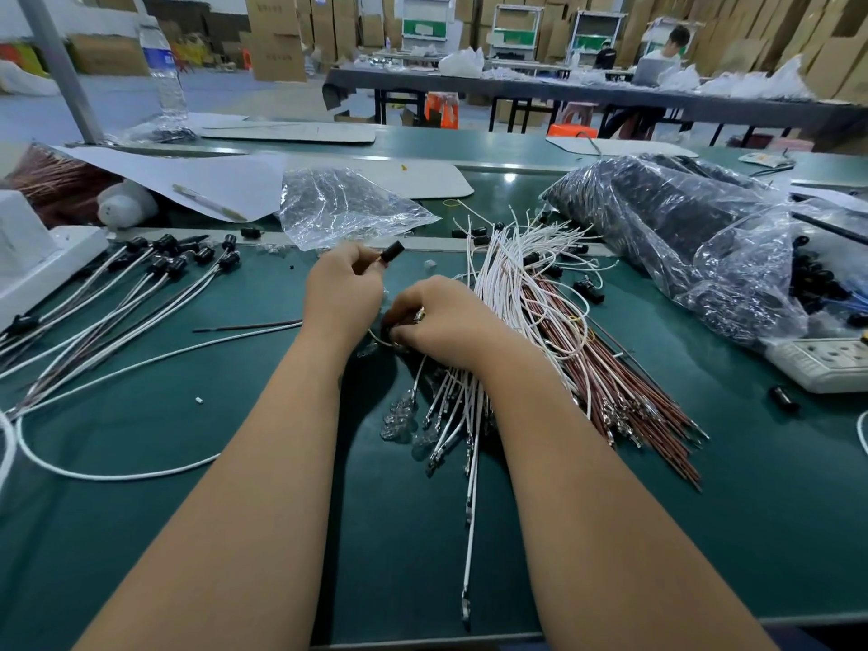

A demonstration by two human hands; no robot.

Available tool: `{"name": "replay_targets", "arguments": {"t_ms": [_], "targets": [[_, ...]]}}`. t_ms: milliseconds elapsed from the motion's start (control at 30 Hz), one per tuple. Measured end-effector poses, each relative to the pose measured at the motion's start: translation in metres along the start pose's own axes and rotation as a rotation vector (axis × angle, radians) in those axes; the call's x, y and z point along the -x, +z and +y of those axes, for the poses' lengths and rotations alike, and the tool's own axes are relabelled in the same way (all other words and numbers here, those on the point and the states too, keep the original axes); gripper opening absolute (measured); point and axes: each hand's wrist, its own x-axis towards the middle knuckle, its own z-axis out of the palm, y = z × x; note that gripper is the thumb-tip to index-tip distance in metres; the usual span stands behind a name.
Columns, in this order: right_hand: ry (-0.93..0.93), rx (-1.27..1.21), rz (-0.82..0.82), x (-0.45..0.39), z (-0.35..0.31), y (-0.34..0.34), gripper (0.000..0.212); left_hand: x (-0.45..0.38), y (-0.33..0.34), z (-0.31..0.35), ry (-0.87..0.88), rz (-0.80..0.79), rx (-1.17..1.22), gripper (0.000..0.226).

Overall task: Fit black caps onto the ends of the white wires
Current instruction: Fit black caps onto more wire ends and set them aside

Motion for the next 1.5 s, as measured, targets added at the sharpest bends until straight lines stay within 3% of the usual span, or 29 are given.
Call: {"name": "replay_targets", "arguments": {"t_ms": [167,400,567,933,1167,1367,1500], "targets": [[-0.01,-0.046,0.167,0.001,0.0,0.002,0.012,0.004,-0.001,0.003,-0.01,-0.047,0.093,0.005],[0.139,-0.661,0.404,0.001,0.005,-0.012,0.019,0.009,-0.003,0.012,0.037,-0.165,0.249,0.012],[0.21,-0.989,0.547,-0.002,0.016,-0.017,0.012,0.007,-0.003,0.016,-0.004,-0.25,0.307,0.016],[0.164,-1.272,0.497,-0.001,0.011,-0.022,0.01,0.006,0.0,0.02,0.022,-0.377,0.442,0.029],[0.098,-1.265,0.459,0.002,0.007,-0.021,0.014,0.009,-0.002,0.02,0.035,-0.394,0.436,0.021],[0.141,-1.091,0.574,0.0,0.009,-0.019,0.011,0.007,0.0,0.018,0.02,-0.24,0.393,0.017],[0.166,-0.949,0.622,-0.002,0.012,-0.017,0.013,0.006,0.001,0.017,0.031,-0.231,0.366,0.02]]}}
